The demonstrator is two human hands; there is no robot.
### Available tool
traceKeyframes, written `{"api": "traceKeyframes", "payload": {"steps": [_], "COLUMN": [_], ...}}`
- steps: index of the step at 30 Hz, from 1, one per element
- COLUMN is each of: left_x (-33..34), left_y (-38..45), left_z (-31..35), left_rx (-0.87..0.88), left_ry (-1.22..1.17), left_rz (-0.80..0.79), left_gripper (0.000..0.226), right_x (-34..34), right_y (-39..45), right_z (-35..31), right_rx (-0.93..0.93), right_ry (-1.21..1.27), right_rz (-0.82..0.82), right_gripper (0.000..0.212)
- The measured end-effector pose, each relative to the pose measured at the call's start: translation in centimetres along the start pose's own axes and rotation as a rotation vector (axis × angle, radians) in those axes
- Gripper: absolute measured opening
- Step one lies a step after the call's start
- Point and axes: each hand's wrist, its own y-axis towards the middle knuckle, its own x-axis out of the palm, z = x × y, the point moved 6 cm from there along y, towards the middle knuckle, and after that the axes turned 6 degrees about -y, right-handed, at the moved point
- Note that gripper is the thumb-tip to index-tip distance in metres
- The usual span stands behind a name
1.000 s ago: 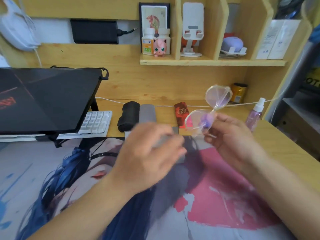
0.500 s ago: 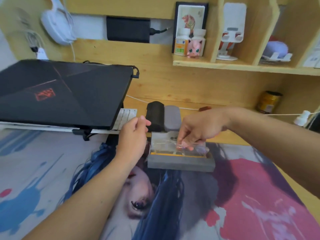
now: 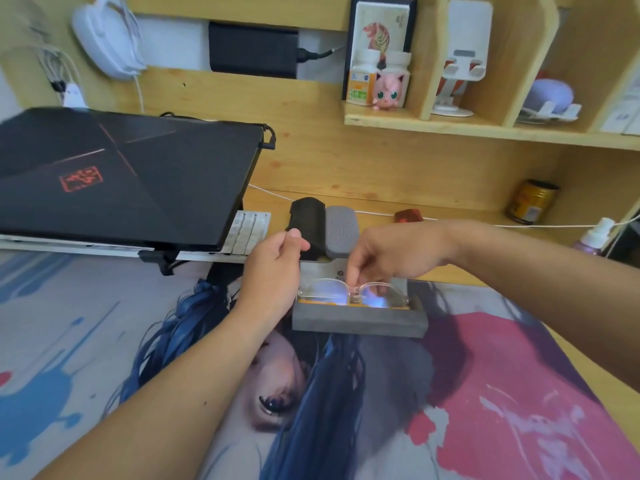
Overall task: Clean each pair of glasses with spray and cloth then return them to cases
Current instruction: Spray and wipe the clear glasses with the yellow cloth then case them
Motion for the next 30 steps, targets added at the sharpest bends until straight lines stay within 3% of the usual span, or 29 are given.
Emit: {"api": "traceKeyframes", "payload": {"steps": [5, 10, 11, 13, 16, 18, 20, 24, 27, 30], "left_x": [0.0, 0.2, 0.2, 0.3, 0.4, 0.5, 0.3, 0.0, 0.1, 0.4], "left_y": [0.0, -0.3, -0.4, -0.5, -0.8, -1.2, -1.7, -2.4, -2.6, -2.5], "left_z": [0.1, 0.4, 0.5, 0.5, 0.5, 1.1, 2.2, 3.4, 3.2, 2.8], "left_rx": [-0.006, -0.022, -0.023, -0.028, -0.033, 0.001, 0.099, 0.216, 0.226, 0.218], "left_ry": [0.027, 0.039, 0.045, 0.058, 0.089, 0.107, 0.048, -0.075, -0.040, 0.033], "left_rz": [-0.022, -0.056, -0.067, -0.093, -0.130, -0.118, -0.091, -0.110, -0.129, -0.234], "left_gripper": [0.038, 0.040, 0.040, 0.043, 0.049, 0.049, 0.050, 0.064, 0.060, 0.050], "right_x": [0.6, 0.8, 0.4, -1.4, -1.7, 0.6, 3.2, 4.4, 5.3, 6.7], "right_y": [-0.6, -1.2, -1.6, -3.5, -8.3, -9.9, -10.5, -11.0, -9.9, -8.9], "right_z": [-1.0, -1.4, -1.5, -1.1, 1.9, 4.2, 5.7, 5.7, 4.3, 3.1], "right_rx": [0.051, 0.055, 0.027, -0.027, 0.024, 0.158, 0.210, 0.109, -0.020, -0.153], "right_ry": [-0.037, -0.043, -0.073, -0.092, 0.210, 0.230, 0.317, 0.444, 0.372, 0.235], "right_rz": [-0.068, 0.056, 0.158, 0.532, 1.090, 1.211, 1.203, 1.137, 0.908, 0.723], "right_gripper": [0.046, 0.049, 0.048, 0.043, 0.036, 0.025, 0.012, 0.022, 0.009, 0.022]}}
